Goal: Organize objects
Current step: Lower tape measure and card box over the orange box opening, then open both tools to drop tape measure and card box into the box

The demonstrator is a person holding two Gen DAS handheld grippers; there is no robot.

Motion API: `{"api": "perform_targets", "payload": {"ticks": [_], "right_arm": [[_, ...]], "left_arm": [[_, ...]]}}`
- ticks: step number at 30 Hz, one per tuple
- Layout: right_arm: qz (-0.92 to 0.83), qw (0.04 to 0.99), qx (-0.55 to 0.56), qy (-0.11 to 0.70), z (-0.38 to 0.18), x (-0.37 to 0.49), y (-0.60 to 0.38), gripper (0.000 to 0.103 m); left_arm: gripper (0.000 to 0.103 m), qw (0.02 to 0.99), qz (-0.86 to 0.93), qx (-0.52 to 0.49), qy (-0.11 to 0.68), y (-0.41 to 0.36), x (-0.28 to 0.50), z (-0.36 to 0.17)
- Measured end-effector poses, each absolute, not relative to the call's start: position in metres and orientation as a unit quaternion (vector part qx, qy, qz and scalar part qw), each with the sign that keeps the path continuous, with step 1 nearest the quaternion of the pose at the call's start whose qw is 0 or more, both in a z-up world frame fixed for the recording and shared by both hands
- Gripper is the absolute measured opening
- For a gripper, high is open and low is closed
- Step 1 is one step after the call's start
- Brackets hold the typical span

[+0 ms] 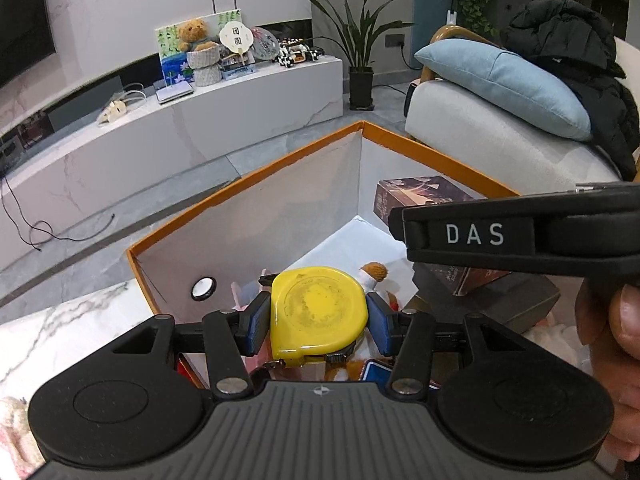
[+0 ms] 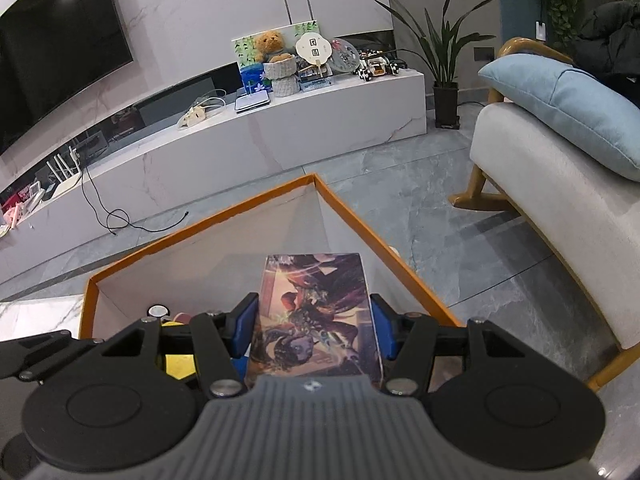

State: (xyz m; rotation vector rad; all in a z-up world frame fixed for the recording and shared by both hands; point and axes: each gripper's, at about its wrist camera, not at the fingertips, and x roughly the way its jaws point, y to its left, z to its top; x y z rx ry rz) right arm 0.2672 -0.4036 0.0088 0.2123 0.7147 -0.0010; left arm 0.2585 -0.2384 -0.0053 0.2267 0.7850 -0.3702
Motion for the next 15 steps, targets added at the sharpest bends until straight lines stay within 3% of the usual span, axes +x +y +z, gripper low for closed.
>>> {"api": "perform_targets", "payload": {"ticks": [4,5,7,9,15], "right_arm": [[0.006,0.933,0.104,0.343,0.009,0.268,-0.403,0.062],[0.006,0.935,0.103,0.339,0.010,0.267,-0.403,0.068],[0.003,0.940,0.098,0.328,0.014,0.265,-0.402,0.075],[0.004,0.942,0.100,0.320,0.018,0.263,-0.401,0.076],[-0.001,0.949,0.124,0.291,0.035,0.259,-0.407,0.076]], "left_arm": [[0.059,0.903,-0.178,0.104,0.378,-0.237,0.260,-0.005],[0.060,0.904,-0.179,0.098,0.377,-0.236,0.260,-0.004],[0.080,0.908,-0.185,0.082,0.368,-0.232,0.259,0.000],[0.090,0.913,-0.187,0.064,0.357,-0.227,0.258,0.005],[0.091,0.923,-0.187,0.051,0.332,-0.217,0.253,0.023]]}}
